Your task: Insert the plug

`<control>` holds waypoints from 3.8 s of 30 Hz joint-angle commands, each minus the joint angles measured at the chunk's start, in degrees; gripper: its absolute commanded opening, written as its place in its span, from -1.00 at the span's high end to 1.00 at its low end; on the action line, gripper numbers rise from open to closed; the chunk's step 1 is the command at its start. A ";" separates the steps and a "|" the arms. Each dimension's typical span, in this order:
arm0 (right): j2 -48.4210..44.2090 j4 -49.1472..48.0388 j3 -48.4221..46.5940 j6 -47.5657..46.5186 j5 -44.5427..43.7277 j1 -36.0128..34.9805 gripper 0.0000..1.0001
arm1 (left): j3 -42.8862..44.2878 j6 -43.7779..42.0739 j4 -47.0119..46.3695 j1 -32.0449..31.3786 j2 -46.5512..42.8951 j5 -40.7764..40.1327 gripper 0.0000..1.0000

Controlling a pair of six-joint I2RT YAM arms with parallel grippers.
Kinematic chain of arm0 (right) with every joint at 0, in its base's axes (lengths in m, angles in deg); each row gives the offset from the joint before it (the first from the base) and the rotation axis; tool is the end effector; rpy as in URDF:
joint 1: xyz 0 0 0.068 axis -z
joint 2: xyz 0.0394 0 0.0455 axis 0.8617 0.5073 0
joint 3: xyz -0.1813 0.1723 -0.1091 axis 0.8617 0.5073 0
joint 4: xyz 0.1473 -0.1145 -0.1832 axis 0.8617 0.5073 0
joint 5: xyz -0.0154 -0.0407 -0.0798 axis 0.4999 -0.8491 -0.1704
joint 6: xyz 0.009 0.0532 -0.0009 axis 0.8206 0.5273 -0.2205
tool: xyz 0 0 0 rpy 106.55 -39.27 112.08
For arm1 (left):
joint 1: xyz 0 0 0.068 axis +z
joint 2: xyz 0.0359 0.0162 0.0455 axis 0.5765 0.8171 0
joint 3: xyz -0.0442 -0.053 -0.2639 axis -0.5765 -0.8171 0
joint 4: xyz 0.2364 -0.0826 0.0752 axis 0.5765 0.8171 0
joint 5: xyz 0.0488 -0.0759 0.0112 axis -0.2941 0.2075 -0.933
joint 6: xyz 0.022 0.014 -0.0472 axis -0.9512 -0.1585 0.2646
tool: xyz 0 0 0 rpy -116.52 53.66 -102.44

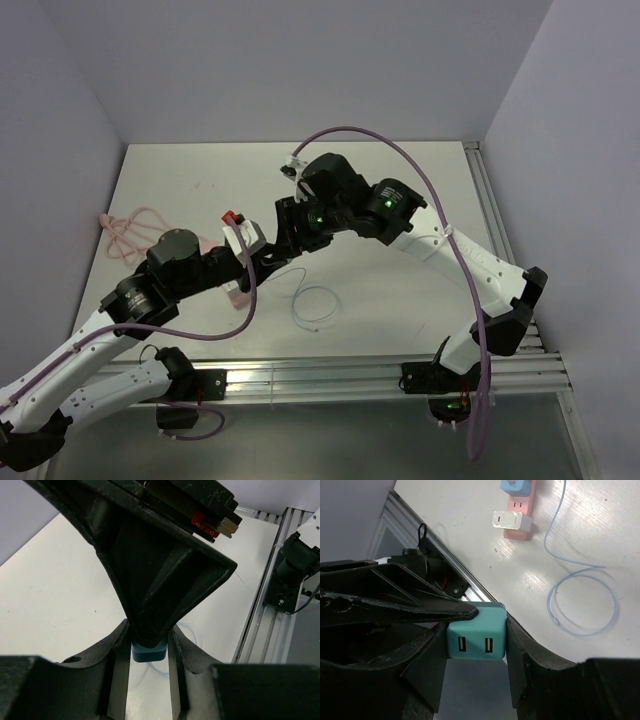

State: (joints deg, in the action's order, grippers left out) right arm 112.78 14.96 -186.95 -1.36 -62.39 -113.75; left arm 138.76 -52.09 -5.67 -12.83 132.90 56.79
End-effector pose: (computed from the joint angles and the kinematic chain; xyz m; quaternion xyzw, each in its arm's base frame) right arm 0.1786 0.2637 0.4237 -0.2486 0.8678 0.3621 0.2326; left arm 0.1068 -0.1317 0.3786 0.4041 0.6460 -0.3268 0.5591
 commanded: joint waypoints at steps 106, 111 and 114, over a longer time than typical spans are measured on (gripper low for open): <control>53.21 -7.06 -24.09 1.81 -32.34 -14.41 1.00 | 2.97 61.29 36.54 -0.22 -34.43 -80.38 -0.91; 54.35 -5.83 -21.37 3.74 -32.17 -14.49 1.00 | 2.89 61.29 37.16 -0.22 -34.52 -80.38 -0.91; 54.36 -6.35 -18.82 3.92 -31.55 -14.23 1.00 | 2.71 61.29 37.33 -0.31 -34.69 -80.29 -0.91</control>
State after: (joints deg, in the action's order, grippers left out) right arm 162.94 3.11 -210.62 -0.03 -96.32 -127.80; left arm 140.86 10.92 32.10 -13.00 98.76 -23.58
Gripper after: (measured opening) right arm 0.521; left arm 0.956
